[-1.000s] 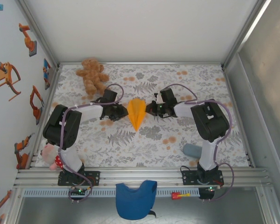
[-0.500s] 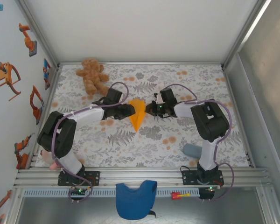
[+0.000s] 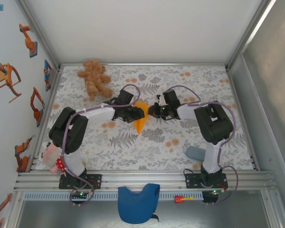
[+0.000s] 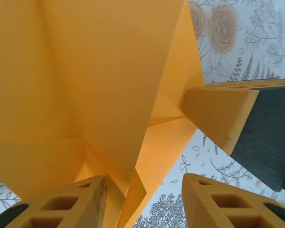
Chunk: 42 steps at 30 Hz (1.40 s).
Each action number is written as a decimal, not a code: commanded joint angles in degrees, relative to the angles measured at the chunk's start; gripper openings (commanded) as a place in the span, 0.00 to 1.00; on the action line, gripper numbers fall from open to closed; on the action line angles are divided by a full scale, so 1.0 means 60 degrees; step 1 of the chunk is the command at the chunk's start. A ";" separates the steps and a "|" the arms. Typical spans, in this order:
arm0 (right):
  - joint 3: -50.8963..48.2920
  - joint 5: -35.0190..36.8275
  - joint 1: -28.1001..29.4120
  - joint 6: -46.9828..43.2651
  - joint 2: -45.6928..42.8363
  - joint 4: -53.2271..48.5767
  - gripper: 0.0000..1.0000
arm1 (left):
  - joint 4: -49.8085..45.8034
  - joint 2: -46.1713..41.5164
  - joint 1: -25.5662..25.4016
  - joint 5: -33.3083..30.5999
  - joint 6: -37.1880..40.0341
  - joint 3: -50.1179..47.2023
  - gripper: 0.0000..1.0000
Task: Fold a paper plane with a square sheet of paper (pick it up from the middle)
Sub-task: Move the paper plane to the top-center of the table.
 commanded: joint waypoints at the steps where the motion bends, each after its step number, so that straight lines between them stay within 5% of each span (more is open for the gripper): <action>1: 0.0044 -0.0058 -0.0049 0.0042 0.0100 0.0082 0.00 | -0.1202 0.0319 -0.0197 -0.0750 -0.0068 0.0468 0.46; 16: -0.0011 -0.0047 -0.0048 0.0060 0.0058 0.0111 0.00 | -0.3086 0.1100 -0.0925 -0.2583 0.0010 0.1851 0.33; 30: -0.0001 0.0020 -0.0058 0.0087 -0.0194 -0.0132 0.00 | -0.3534 0.1614 -0.1113 -0.2879 0.0120 0.2484 0.24; 35: -0.0111 0.0569 -0.0203 0.0044 -0.0976 -0.0658 0.18 | -0.3640 0.1521 -0.1114 -0.3095 0.0257 0.2553 0.17; 42: -0.0520 0.3019 -0.0530 -0.0913 -0.2864 -0.2327 0.40 | -0.3873 0.1063 -0.1000 -0.3721 0.0952 0.2748 0.12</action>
